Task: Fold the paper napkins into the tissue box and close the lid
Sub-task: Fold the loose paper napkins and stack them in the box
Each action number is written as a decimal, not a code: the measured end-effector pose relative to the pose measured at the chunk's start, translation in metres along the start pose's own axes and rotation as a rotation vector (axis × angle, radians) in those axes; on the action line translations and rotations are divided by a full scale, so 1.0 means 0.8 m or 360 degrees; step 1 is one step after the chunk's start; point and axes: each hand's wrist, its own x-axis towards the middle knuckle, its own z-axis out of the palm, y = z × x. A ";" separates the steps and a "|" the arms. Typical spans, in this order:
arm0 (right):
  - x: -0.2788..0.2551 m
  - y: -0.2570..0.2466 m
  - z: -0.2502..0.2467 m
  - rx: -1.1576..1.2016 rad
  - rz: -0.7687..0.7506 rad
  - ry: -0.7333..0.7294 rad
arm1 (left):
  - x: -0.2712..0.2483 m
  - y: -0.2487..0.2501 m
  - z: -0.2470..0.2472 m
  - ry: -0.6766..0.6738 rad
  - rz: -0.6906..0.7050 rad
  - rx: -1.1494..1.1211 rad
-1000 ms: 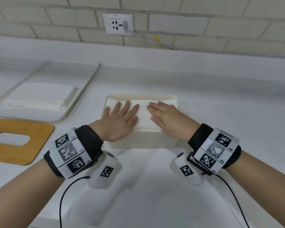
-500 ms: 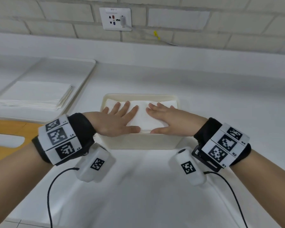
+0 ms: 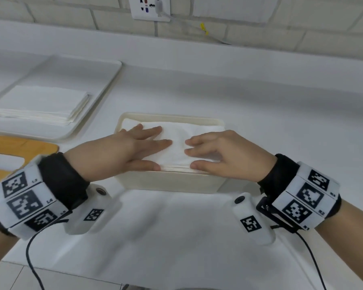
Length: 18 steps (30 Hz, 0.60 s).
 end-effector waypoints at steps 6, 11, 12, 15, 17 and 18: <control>0.001 -0.007 0.002 -0.0158 0.0003 -0.0033 | -0.005 -0.002 0.006 0.0354 0.0284 -0.0164; 0.003 -0.014 0.006 -0.0391 0.0017 -0.0006 | -0.001 -0.002 0.008 0.0456 0.0414 -0.0045; 0.003 -0.015 0.007 -0.0466 0.0020 -0.0023 | -0.001 -0.002 0.009 0.0475 0.0404 -0.0044; 0.003 -0.023 0.007 -0.0626 -0.0006 -0.0034 | 0.000 -0.002 0.011 0.0519 0.0369 -0.0084; 0.004 -0.028 0.006 -0.0667 -0.0024 -0.0005 | 0.001 -0.005 0.013 0.0538 0.0376 -0.0079; 0.004 -0.030 0.005 -0.0670 -0.0037 0.0020 | 0.001 -0.007 0.013 0.0523 0.0364 -0.0078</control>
